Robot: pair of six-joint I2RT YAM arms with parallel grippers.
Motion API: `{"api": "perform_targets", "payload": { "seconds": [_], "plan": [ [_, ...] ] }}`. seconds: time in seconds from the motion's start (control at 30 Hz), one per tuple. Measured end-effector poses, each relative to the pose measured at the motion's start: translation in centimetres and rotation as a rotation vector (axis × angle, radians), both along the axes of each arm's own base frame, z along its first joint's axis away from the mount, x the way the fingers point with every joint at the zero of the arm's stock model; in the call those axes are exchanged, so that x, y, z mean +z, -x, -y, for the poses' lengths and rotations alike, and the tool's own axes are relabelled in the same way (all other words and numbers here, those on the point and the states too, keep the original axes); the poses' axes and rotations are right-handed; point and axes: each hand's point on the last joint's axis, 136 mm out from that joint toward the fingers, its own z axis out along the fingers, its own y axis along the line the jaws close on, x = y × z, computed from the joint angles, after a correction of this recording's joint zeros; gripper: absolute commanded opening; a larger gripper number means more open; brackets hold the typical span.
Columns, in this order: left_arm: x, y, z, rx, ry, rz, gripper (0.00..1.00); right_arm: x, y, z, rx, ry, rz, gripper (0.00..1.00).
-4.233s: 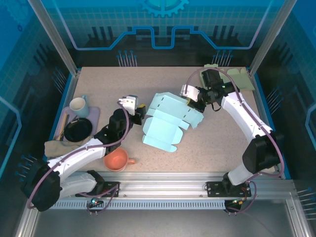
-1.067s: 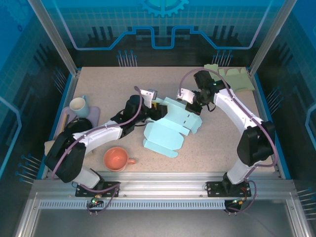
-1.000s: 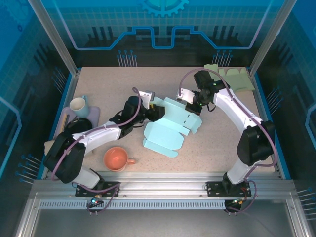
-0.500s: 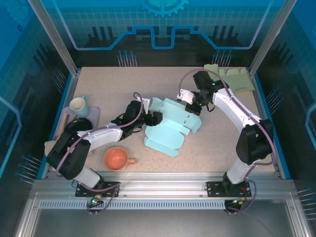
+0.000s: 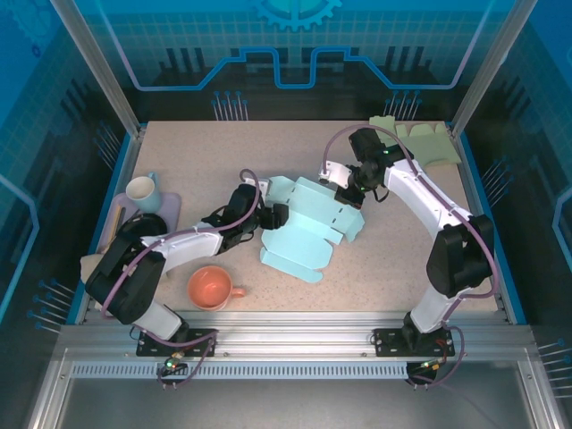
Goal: Fold the paper box
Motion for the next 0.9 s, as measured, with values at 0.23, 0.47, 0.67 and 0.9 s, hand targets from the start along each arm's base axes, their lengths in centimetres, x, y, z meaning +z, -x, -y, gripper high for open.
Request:
{"api": "perform_targets", "payload": {
  "seconds": [0.23,0.47,0.67,0.9],
  "plan": [
    [-1.6,0.5,1.2,-0.036,0.033,-0.058,0.68,0.0,0.0,0.0,0.0,0.0,-0.001,0.0],
    [-0.3,1.2,4.1,-0.111,0.087,-0.064,0.59,-0.3,-0.3,0.2,-0.01,0.013,0.0,0.0],
    [-0.1,1.9,5.0,-0.124,0.091,-0.098,0.59,-0.3,-0.8,0.5,-0.024,0.035,0.013,0.0],
    [-0.5,2.3,5.6,-0.13,0.126,-0.14,0.63,-0.3,-1.0,0.7,-0.029,0.045,0.018,0.0]
  ]
}}
